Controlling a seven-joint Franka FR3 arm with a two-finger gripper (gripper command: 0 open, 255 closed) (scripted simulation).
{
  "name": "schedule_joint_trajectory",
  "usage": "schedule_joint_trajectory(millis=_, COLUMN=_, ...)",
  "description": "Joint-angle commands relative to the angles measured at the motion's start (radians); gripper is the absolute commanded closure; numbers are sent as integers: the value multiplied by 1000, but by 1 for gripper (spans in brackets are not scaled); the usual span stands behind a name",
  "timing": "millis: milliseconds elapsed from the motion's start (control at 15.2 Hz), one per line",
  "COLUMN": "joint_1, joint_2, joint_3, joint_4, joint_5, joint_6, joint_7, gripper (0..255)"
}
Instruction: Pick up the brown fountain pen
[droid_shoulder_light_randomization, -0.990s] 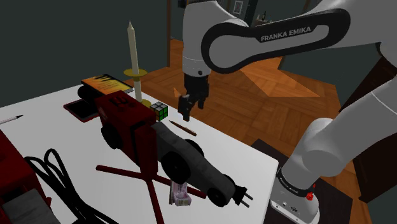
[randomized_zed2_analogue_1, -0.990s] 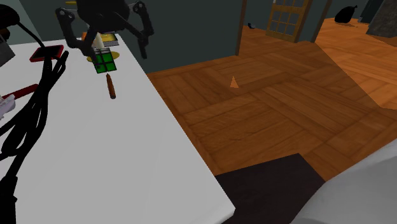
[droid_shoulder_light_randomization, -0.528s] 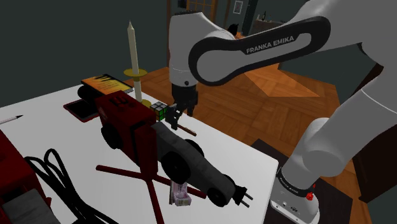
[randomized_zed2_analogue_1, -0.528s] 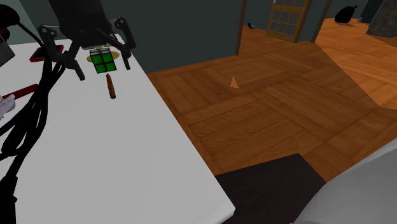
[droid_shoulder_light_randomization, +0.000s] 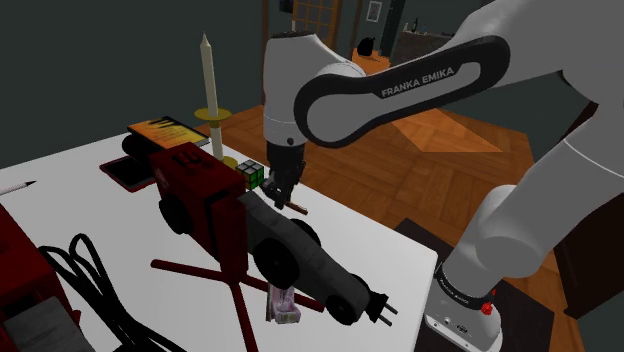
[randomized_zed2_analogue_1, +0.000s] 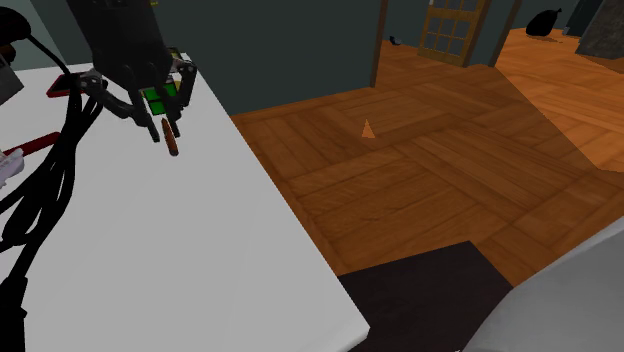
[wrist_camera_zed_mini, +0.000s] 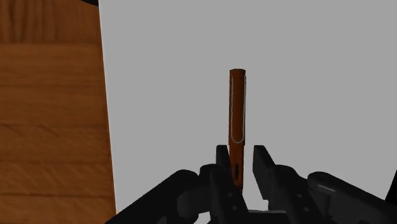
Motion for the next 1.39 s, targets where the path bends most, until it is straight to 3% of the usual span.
schedule_joint_trajectory(millis=0, joint_1=-5, joint_2=5, joint_3=-5, joint_4=-8, joint_5=-24, joint_6=-3, joint_7=0, gripper=255)
schedule_joint_trajectory(millis=396, joint_1=-5, joint_2=4, joint_3=-4, joint_4=-7, joint_5=-23, joint_6=-4, joint_7=0, gripper=255)
schedule_joint_trajectory(millis=1320, joint_1=-8, joint_2=-42, joint_3=-21, joint_4=141, joint_5=-11, joint_6=-195, joint_7=-15, gripper=255)
